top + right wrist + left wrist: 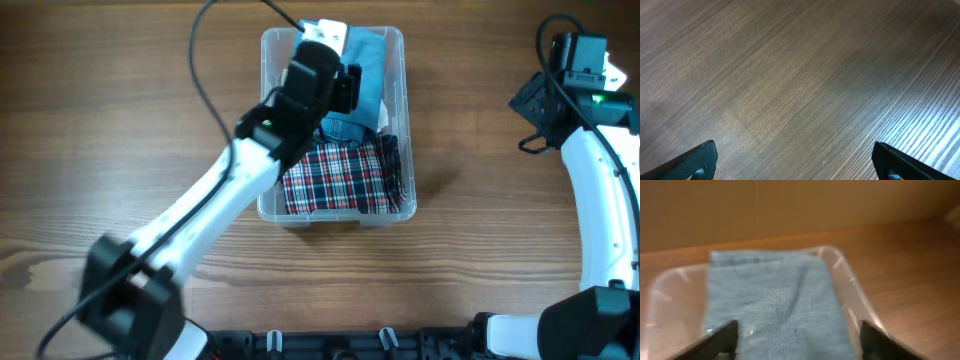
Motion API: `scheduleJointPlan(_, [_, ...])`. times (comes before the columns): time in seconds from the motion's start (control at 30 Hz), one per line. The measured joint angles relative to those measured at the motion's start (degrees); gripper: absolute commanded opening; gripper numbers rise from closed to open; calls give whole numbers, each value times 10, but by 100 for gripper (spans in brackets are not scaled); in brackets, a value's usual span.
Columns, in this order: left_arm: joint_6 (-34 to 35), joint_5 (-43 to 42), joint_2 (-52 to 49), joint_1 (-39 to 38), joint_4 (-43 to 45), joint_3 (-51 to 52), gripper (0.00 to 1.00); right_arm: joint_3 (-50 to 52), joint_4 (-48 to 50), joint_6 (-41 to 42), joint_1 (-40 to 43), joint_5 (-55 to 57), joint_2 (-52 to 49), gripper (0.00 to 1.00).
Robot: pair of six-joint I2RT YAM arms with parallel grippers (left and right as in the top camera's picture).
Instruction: Pack container
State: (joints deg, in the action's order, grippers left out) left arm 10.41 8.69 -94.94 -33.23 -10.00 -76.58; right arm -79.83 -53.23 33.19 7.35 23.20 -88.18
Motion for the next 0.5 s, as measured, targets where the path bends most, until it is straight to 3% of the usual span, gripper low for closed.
scheduleJointPlan(0.2, [4,0,65,0,-113,-1,100,0,0,0,0,0,0,100])
scheduleJointPlan(0.5, [4,0,75,0,-275,0,100,0,0,0,0,0,0,100])
